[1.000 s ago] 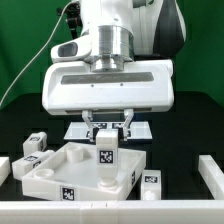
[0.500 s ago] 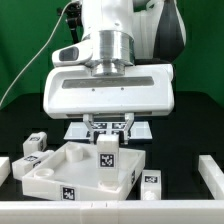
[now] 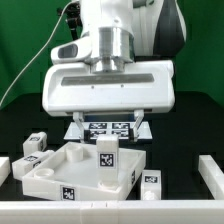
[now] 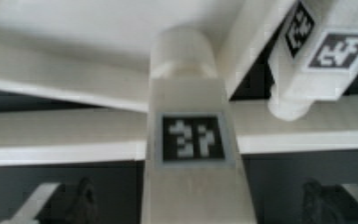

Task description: Assemble one leg

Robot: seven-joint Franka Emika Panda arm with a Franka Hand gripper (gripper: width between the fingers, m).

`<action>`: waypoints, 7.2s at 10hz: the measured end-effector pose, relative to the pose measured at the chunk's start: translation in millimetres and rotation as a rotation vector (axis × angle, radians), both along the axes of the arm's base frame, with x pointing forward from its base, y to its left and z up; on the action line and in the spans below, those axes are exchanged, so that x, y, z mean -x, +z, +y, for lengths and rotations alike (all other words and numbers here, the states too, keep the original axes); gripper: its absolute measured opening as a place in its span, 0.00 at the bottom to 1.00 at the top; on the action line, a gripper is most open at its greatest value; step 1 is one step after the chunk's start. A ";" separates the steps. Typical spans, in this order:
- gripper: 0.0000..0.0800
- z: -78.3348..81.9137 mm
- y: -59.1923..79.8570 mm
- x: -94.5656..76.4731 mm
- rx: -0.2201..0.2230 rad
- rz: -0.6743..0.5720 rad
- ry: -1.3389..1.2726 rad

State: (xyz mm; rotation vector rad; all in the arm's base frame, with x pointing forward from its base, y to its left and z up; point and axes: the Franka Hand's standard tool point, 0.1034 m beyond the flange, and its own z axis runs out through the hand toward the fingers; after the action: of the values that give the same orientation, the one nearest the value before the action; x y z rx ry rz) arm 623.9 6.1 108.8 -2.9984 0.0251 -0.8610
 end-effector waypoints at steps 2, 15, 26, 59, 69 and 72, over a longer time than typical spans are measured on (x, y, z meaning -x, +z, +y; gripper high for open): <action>0.81 1.6 13.9 -9.8 -0.019 0.063 0.009; 0.81 8.0 10.6 -13.5 -0.123 0.556 0.000; 0.50 -5.5 -14.6 -7.2 -0.087 0.539 -0.032; 0.81 29.4 -18.9 -5.6 -0.009 0.448 0.165; 0.35 24.3 -21.8 -1.4 0.000 0.452 0.192; 0.35 25.9 -21.8 -1.2 -0.054 0.460 0.041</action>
Offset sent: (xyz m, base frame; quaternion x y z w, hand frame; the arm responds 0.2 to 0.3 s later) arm 0.0000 0.0000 0.0000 0.0000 -0.0650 0.0000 0.9979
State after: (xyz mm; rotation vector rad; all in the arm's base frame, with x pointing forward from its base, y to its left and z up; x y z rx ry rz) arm 625.1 32.0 86.9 -3.0574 -0.0049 -0.1501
